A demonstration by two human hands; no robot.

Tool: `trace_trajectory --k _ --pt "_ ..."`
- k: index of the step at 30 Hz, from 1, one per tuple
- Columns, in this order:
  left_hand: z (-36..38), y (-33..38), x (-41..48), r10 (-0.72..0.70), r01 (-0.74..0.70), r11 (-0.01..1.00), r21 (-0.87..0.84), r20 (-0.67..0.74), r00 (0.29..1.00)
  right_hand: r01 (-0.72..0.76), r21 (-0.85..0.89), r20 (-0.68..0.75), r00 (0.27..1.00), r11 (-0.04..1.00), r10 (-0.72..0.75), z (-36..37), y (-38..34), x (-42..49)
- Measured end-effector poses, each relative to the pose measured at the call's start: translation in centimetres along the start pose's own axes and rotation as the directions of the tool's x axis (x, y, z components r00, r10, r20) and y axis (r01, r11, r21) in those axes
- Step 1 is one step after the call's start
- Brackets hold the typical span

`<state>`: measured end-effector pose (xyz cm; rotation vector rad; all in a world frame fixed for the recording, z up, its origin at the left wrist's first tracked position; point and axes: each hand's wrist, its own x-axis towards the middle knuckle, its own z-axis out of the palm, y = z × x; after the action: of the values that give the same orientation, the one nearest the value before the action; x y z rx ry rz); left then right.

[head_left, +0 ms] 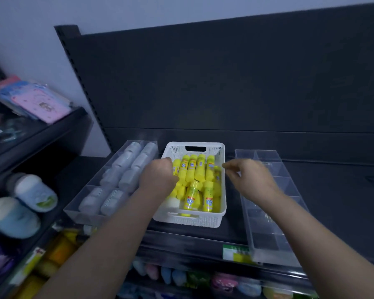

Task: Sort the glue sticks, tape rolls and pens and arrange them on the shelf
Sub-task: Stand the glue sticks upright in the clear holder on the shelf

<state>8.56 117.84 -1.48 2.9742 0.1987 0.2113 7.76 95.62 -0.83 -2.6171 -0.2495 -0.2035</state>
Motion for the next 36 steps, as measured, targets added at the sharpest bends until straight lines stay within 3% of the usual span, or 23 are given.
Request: trace_trajectory --k 4,7,10,16,19,23,26,31,36 --pt "1.0 0.9 0.5 -0.003 0.003 1.000 0.028 -0.033 0.999 0.081 0.045 0.011 0.997 0.996 -0.082 0.8 -0.6 0.9" --pt "1.4 0.8 1.4 0.140 -0.140 0.990 0.018 0.008 0.990 0.102 0.038 0.035 0.994 0.994 -0.103 1.7 -1.1 1.6" --pt "1.4 0.9 2.1 0.271 -0.289 0.946 0.147 0.131 0.953 0.087 0.030 0.023 0.996 0.996 -0.088 2.7 -1.4 2.4" --pt "2.0 0.1 2.7 0.418 -0.425 0.868 0.257 0.081 0.905 0.082 -0.067 0.058 0.995 0.994 -0.079 3.6 -2.8 3.3" --pt "1.6 -0.7 3.4 0.419 -0.424 0.893 0.154 0.065 0.906 0.180 -0.162 0.164 0.975 0.970 -0.153 4.0 -3.4 4.4" --pt "-0.1 -1.1 4.0 0.257 -0.267 0.953 -0.146 -0.081 0.963 0.353 -0.282 0.323 0.910 0.892 -0.258 4.6 -4.1 5.8" --pt "-0.8 -1.1 4.3 0.213 -0.239 0.940 -0.244 -0.127 0.969 0.369 -0.322 0.348 0.903 0.872 -0.253 4.6 -4.4 6.6" --pt "-1.2 -1.0 5.3 0.172 -0.224 0.914 -0.337 -0.178 0.969 0.350 -0.359 0.250 0.929 0.865 -0.272 5.0 -3.5 6.6" --pt "-1.7 -0.1 6.1 0.183 -0.256 0.900 -0.354 -0.227 0.957 0.190 -0.111 -0.033 0.980 0.975 -0.195 4.1 -3.6 6.6"
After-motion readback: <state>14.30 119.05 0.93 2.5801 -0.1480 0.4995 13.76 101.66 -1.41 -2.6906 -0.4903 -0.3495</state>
